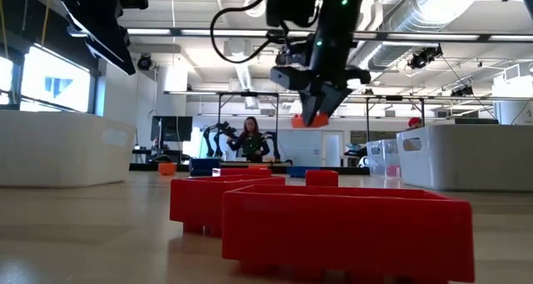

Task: Sort & place blocks by color
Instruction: Put the orange game piece into the gray bin

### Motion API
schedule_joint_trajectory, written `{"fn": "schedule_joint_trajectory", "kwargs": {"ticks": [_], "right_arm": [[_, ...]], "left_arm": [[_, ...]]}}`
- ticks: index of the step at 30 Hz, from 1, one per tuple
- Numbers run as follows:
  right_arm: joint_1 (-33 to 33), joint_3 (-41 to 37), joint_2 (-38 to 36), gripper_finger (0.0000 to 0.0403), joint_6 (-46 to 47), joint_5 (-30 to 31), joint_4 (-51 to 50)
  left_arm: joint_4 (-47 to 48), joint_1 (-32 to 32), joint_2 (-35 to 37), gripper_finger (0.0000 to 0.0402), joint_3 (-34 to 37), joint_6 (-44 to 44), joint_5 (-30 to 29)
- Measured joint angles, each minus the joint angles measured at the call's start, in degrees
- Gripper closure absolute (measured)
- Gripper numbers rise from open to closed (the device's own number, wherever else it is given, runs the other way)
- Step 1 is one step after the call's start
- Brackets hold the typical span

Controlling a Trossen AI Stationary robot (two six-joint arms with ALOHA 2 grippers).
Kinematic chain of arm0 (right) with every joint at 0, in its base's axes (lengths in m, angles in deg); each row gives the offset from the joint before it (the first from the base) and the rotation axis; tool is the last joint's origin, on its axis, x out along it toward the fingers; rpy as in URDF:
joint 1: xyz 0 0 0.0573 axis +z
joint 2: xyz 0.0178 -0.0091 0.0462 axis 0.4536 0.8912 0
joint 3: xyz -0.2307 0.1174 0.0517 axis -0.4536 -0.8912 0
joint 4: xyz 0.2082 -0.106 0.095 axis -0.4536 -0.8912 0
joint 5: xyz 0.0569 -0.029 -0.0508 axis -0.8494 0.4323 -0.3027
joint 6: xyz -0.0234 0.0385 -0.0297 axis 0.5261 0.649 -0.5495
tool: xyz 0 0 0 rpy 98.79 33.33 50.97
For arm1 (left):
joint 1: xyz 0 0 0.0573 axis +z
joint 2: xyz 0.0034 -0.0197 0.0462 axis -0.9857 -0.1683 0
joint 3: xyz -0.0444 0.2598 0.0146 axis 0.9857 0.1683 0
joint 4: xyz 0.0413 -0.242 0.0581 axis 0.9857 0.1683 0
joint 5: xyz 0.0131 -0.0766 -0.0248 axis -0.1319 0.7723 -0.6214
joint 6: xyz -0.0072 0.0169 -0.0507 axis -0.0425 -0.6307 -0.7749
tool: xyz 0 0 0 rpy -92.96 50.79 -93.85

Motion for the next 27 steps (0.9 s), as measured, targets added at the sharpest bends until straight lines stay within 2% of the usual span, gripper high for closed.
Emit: {"fn": "schedule_joint_trajectory", "kwargs": {"ticks": [10,19,27], "right_arm": [[3.96,0.04,-3.54,0.0291,13.28,7.53,-19.49],[5.96,0.04,-3.84,0.0290,22.13,7.48,-34.67],[6.56,-4.25,-4.29,0.0290,23.26,3.43,-35.53]], "left_arm": [[-0.19,0.00,0.00,0.0202,0.00,-0.01,-0.05],[-3.01,0.00,0.00,0.0202,0.02,0.62,-0.03],[-10.02,0.00,0.00,0.0202,0.02,5.15,0.14]]}}
